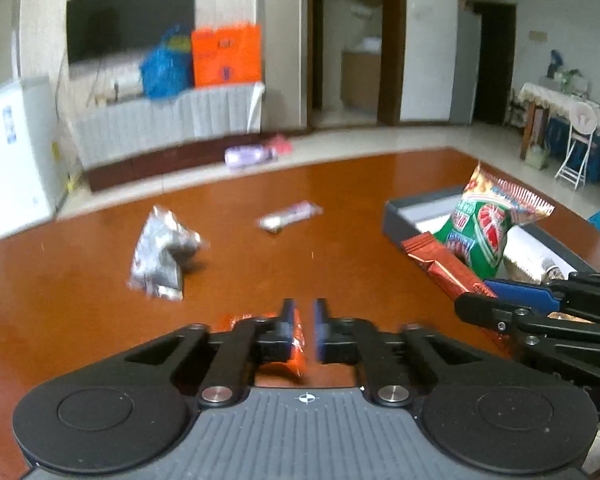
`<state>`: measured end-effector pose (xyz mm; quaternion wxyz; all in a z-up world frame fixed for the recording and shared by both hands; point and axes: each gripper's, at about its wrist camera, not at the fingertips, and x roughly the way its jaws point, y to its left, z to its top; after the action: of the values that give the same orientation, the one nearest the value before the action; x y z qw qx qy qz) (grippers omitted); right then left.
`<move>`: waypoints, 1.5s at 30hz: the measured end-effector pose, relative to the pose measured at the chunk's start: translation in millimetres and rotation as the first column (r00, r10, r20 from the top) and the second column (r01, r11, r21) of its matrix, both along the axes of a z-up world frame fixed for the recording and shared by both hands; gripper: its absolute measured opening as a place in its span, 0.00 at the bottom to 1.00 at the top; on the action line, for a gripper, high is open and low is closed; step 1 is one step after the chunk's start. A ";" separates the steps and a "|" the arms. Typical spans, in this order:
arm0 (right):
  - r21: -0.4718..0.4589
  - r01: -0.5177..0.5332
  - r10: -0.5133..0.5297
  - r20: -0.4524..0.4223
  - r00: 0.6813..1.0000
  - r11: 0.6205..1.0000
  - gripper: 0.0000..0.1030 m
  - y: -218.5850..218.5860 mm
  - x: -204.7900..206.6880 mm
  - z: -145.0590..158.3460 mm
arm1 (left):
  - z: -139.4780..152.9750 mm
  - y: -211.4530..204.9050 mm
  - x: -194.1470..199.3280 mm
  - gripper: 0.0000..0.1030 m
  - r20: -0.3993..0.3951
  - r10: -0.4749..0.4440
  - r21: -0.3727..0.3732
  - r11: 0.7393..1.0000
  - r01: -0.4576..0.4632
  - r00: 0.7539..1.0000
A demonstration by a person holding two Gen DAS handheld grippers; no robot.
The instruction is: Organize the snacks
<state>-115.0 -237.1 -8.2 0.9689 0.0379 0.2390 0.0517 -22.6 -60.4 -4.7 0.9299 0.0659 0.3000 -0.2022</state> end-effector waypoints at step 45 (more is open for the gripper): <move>0.016 -0.006 0.006 -0.007 1.000 1.000 0.21 2.8 -2.4 0.8 | -11.6 -11.1 19.0 0.36 -0.004 0.080 0.066 0.995 -0.079 0.997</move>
<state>-117.5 -234.2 -7.4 0.9675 0.0452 0.2423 0.0564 -3.6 -71.5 -16.4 0.9336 0.0837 0.3120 -0.1553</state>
